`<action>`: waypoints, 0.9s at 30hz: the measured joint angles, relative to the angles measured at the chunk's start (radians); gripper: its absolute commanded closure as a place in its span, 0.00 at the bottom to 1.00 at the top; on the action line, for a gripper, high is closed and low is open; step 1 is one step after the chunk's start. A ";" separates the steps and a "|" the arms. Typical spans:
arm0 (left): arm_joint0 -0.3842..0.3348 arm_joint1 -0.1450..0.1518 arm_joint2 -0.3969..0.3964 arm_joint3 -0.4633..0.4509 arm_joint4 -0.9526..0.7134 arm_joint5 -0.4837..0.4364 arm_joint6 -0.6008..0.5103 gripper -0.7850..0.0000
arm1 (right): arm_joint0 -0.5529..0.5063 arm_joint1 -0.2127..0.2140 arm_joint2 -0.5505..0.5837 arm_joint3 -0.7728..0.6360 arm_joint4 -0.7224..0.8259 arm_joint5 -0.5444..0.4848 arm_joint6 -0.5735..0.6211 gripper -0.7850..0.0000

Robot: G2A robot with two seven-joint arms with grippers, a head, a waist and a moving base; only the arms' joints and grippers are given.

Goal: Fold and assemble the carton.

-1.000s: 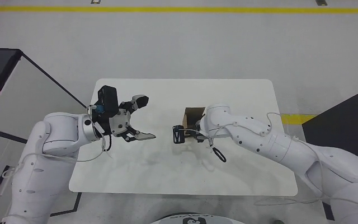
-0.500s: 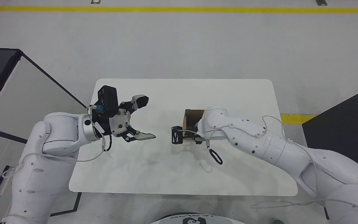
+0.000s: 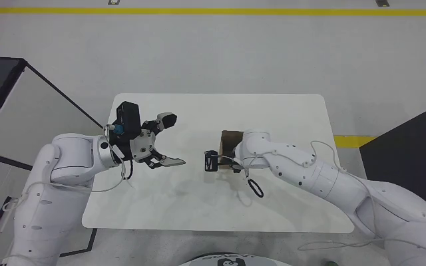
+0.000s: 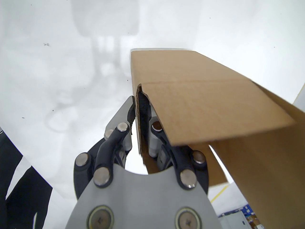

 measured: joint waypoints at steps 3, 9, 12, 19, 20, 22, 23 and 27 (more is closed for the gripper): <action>0.000 0.000 0.000 0.000 0.000 0.000 0.000 0.00 | -0.007 0.000 0.008 -0.003 -0.005 -0.001 0.004 0.70; 0.000 0.000 0.000 0.000 0.000 0.000 0.000 0.00 | -0.024 0.007 0.036 -0.027 -0.004 -0.007 0.004 0.55; 0.000 0.000 0.000 0.000 0.000 0.000 0.000 0.00 | -0.034 0.019 0.063 -0.057 0.005 -0.011 0.004 0.53; 0.000 0.000 0.000 0.000 0.000 0.000 0.000 0.00 | -0.092 0.084 0.186 -0.181 0.029 -0.028 0.000 0.30; 0.000 0.000 0.000 0.000 0.000 0.000 0.000 0.00 | -0.106 0.096 0.209 -0.200 0.035 -0.032 -0.007 0.23; 0.000 0.000 0.000 0.000 0.000 0.000 0.000 0.00 | -0.145 0.125 0.273 -0.243 0.060 -0.046 -0.043 0.17; 0.000 0.000 0.000 0.000 0.000 0.000 0.000 0.00 | -0.165 0.138 0.305 -0.258 0.071 -0.058 -0.069 0.13; 0.000 0.000 0.000 0.000 0.000 0.000 0.000 0.00 | -0.269 0.195 0.449 -0.306 0.118 -0.124 -0.186 0.11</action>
